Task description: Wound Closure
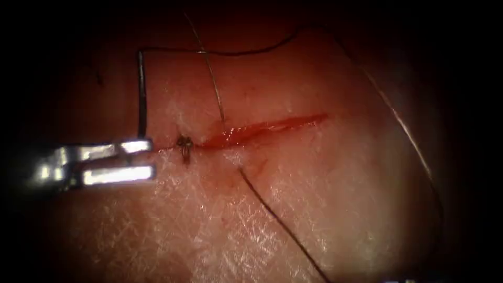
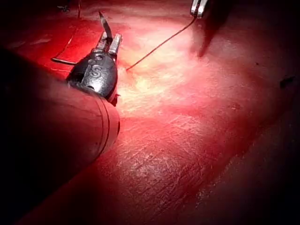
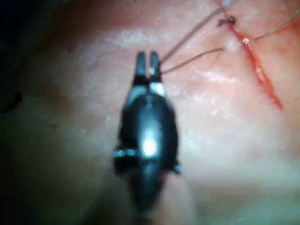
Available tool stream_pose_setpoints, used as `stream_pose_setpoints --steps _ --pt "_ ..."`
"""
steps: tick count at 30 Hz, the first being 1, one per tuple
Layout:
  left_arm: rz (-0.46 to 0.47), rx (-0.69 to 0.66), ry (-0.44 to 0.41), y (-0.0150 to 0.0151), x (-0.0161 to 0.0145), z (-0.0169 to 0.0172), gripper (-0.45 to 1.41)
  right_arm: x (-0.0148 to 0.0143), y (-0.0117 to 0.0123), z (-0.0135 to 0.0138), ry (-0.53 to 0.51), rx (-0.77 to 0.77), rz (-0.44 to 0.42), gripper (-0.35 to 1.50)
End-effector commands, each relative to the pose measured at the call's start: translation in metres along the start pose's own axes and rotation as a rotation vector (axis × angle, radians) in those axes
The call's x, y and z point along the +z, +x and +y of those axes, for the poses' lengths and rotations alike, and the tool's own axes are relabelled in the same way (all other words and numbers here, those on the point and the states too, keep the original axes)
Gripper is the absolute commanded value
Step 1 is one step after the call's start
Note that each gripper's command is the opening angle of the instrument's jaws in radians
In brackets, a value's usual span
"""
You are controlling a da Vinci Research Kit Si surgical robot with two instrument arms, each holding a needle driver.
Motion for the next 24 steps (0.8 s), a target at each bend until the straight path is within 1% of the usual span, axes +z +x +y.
stream_pose_setpoints --steps 1,3,7,8,9,10,11,12,13,15,16,18,20,21,23,24 --pt "0.001 0.000 -0.001 -0.0007 0.0008 0.0001 -0.45 0.0008 -0.0004 -0.0009 0.003 0.002 0.001 -0.35" --pt "0.004 0.001 -0.005 -0.0008 0.0007 0.0001 -0.45 0.0006 -0.0005 -0.0017 0.049 -0.003 -0.004 -0.35" --pt "0.002 0.001 -0.003 -0.0008 0.0005 0.0000 -0.45 0.0000 0.0000 -0.0027 0.073 -0.011 -0.016 -0.35" --pt "-0.003 -0.001 0.004 -0.0007 0.0002 -0.0003 -0.45 -0.0003 0.0002 -0.0024 0.062 -0.003 -0.007 0.39" --pt "-0.007 -0.002 0.009 -0.0007 -0.0001 -0.0005 -0.45 -0.0005 0.0001 -0.0022 0.038 -0.014 0.001 0.76" --pt "-0.017 -0.007 0.023 -0.0005 -0.0011 -0.0012 -0.45 -0.0007 -0.0003 -0.0014 -0.027 -0.078 -0.008 1.21" --pt "-0.026 -0.004 0.030 -0.0004 -0.0016 -0.0016 -0.45 -0.0008 -0.0006 -0.0009 -0.040 -0.083 -0.013 1.30" --pt "-0.036 0.004 0.047 -0.0003 -0.0024 -0.0021 -0.45 -0.0009 -0.0010 -0.0002 -0.051 -0.094 -0.018 1.36" --pt "-0.041 0.001 0.059 -0.0003 -0.0029 -0.0024 -0.45 -0.0010 -0.0014 0.0003 -0.060 -0.099 -0.021 1.38" --pt "-0.043 -0.005 0.073 -0.0004 -0.0039 -0.0030 -0.45 -0.0010 -0.0021 0.0013 -0.077 -0.099 -0.028 1.40" --pt "-0.043 -0.005 0.073 -0.0004 -0.0039 -0.0030 -0.45 -0.0010 -0.0021 0.0013 -0.077 -0.099 -0.028 1.40" --pt "-0.046 -0.007 0.080 -0.0008 -0.0044 -0.0034 -0.45 -0.0008 -0.0032 0.0030 -0.091 -0.103 -0.033 1.40" --pt "-0.050 -0.004 0.088 -0.0012 -0.0039 -0.0033 -0.45 0.0005 -0.0039 0.0053 -0.130 -0.114 -0.038 1.36" --pt "-0.054 -0.002 0.095 -0.0014 -0.0035 -0.0030 -0.45 0.0011 -0.0041 0.0060 -0.145 -0.111 -0.030 1.33" --pt "-0.046 0.000 0.086 -0.0015 -0.0027 -0.0026 -0.45 0.0025 -0.0045 0.0076 -0.184 -0.107 -0.005 1.33" --pt "-0.037 0.003 0.076 -0.0014 -0.0019 -0.0020 -0.45 0.0045 -0.0052 0.0090 -0.226 -0.106 0.007 1.38"
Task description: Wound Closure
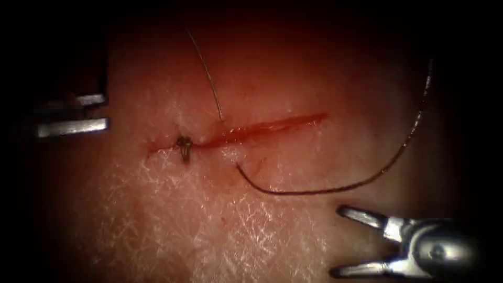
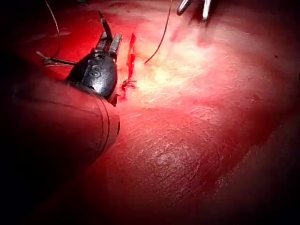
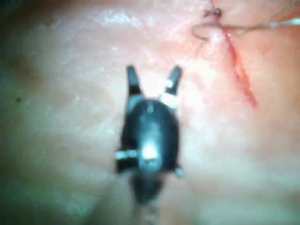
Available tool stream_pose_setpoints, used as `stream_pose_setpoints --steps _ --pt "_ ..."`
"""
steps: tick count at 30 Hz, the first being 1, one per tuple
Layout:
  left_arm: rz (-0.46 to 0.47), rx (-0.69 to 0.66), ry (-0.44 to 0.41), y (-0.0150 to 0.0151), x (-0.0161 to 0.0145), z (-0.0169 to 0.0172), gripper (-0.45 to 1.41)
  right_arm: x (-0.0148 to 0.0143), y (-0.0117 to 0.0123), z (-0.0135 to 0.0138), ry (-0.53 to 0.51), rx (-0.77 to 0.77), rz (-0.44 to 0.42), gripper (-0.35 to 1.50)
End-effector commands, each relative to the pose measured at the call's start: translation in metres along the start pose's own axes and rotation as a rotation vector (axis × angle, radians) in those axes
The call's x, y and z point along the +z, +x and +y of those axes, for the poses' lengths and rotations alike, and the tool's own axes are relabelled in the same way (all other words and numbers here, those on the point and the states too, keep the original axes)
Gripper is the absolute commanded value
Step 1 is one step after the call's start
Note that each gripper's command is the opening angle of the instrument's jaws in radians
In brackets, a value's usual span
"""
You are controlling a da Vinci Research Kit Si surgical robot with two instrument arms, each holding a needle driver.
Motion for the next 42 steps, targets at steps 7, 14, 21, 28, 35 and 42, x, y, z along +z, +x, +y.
stream_pose_setpoints --steps 7,14,21,28,35,42 --pt "0.014 0.001 -0.014 0.0001 0.0011 0.0008 -0.45 0.0083 -0.0040 -0.0001 -0.069 0.003 0.006 1.36" --pt "0.013 0.002 -0.013 0.0001 0.0012 0.0009 -0.45 0.0117 -0.0045 -0.0005 -0.113 0.029 0.035 1.16" --pt "0.015 0.002 -0.016 0.0001 0.0012 0.0009 -0.45 0.0115 -0.0039 -0.0008 -0.080 0.056 0.065 -0.35" --pt "0.015 0.000 -0.016 0.0004 0.0011 0.0011 -0.45 0.0082 -0.0035 -0.0011 -0.059 0.083 0.067 -0.35" --pt "0.017 0.000 -0.019 0.0005 0.0012 0.0011 -0.45 0.0082 -0.0031 -0.0011 -0.065 0.086 0.065 0.05" --pt "0.015 0.001 -0.021 0.0004 0.0012 0.0011 -0.45 0.0082 -0.0032 -0.0002 -0.097 0.097 0.053 1.06"
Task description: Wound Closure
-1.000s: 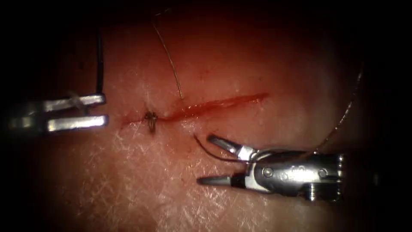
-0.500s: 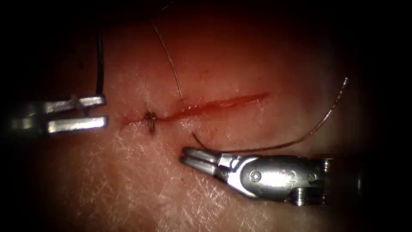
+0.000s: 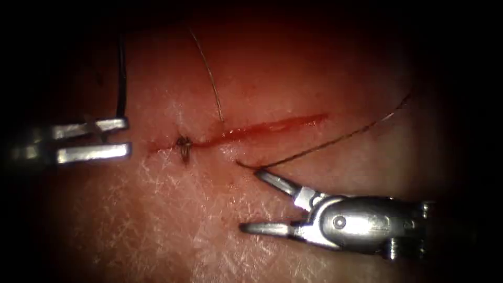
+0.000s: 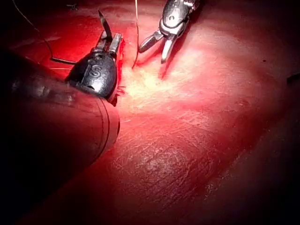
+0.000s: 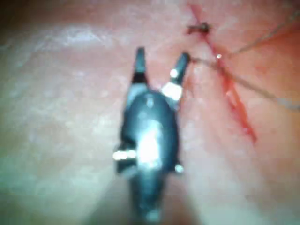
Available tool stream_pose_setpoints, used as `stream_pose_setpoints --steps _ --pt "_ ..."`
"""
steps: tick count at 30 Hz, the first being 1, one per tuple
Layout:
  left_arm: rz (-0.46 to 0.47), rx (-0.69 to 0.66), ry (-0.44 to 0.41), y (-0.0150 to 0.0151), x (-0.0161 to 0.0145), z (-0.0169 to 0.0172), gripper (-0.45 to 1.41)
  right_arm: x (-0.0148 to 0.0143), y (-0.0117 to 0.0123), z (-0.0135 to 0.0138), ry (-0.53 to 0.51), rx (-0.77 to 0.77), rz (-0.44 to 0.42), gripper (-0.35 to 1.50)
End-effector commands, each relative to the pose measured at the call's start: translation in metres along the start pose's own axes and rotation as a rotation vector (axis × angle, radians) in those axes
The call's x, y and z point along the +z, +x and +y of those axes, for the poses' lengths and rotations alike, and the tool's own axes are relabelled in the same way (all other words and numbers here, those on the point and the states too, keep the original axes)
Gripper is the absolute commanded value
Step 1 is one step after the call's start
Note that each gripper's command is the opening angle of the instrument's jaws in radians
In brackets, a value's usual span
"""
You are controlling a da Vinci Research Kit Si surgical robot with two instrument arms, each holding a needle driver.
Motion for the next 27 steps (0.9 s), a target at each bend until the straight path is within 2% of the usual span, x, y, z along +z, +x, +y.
stream_pose_setpoints --steps 1,9,11,15,22,27 --pt "0.000 0.000 -0.002 -0.0006 0.0008 0.0002 -0.45 0.0008 -0.0005 -0.0004 0.000 0.002 0.001 1.06" --pt "-0.003 0.002 -0.003 -0.0009 0.0009 0.0002 -0.45 0.0010 -0.0014 0.0004 0.003 0.017 -0.040 0.98" --pt "-0.002 0.002 -0.003 -0.0009 0.0009 0.0001 -0.45 0.0006 -0.0019 0.0002 0.016 0.009 -0.070 1.00" --pt "-0.002 0.003 -0.003 -0.0010 0.0009 0.0001 -0.45 -0.0001 -0.0021 0.0001 0.035 0.006 -0.074 1.08" --pt "-0.005 0.006 -0.004 -0.0013 0.0010 0.0001 -0.45 -0.0027 -0.0005 -0.0047 0.161 0.002 -0.041 1.10" --pt "-0.008 0.006 -0.006 -0.0013 0.0010 0.0001 -0.45 -0.0035 -0.0006 -0.0055 0.185 -0.003 -0.041 0.96"
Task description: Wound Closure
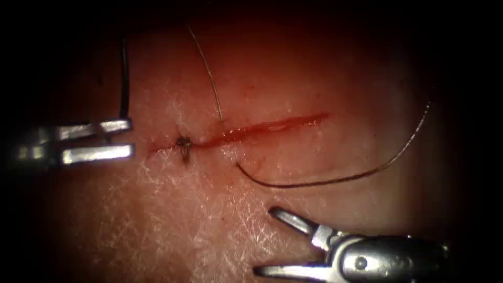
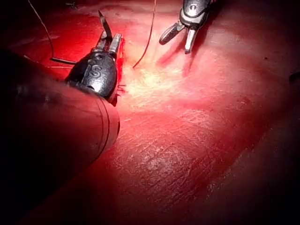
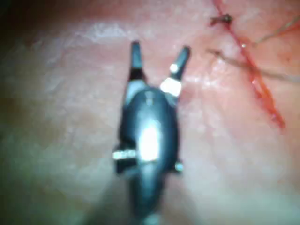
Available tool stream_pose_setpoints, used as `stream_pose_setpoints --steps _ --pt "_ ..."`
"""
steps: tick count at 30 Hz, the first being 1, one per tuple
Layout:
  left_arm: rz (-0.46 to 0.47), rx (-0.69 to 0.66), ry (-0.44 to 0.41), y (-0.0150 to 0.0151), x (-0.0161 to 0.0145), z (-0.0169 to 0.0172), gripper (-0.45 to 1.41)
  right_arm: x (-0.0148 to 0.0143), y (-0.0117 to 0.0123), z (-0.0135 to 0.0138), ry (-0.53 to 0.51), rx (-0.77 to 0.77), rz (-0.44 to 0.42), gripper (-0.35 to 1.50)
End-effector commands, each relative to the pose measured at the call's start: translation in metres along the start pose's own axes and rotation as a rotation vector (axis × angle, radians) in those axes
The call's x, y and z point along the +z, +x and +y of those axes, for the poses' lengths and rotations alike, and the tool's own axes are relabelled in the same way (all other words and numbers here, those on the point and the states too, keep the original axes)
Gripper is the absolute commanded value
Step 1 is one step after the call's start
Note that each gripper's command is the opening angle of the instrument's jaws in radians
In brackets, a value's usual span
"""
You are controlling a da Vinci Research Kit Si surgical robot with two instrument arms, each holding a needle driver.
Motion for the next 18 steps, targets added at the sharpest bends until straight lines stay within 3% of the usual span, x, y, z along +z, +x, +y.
stream_pose_setpoints --steps 1,2,5,8,15,18 --pt "0.001 -0.001 -0.003 -0.0005 0.0007 0.0001 -0.45 0.0005 -0.0011 -0.0005 0.005 0.000 -0.010 0.84" --pt "0.001 -0.001 -0.003 -0.0005 0.0007 0.0001 -0.45 0.0004 -0.0020 -0.0001 0.010 -0.005 -0.036 0.74" --pt "0.001 -0.001 -0.003 -0.0005 0.0007 0.0001 -0.45 0.0005 -0.0038 0.0011 0.018 0.009 -0.098 0.74" --pt "0.001 -0.001 -0.003 -0.0005 0.0007 0.0001 -0.45 0.0006 -0.0048 0.0033 -0.024 0.033 -0.105 0.78" --pt "0.001 0.001 -0.003 -0.0007 0.0008 0.0001 -0.45 0.0018 -0.0033 0.0050 -0.077 0.054 -0.042 0.95" --pt "0.001 0.002 -0.002 -0.0010 0.0008 0.0001 -0.45 0.0032 -0.0012 0.0058 -0.106 0.063 -0.001 0.96"
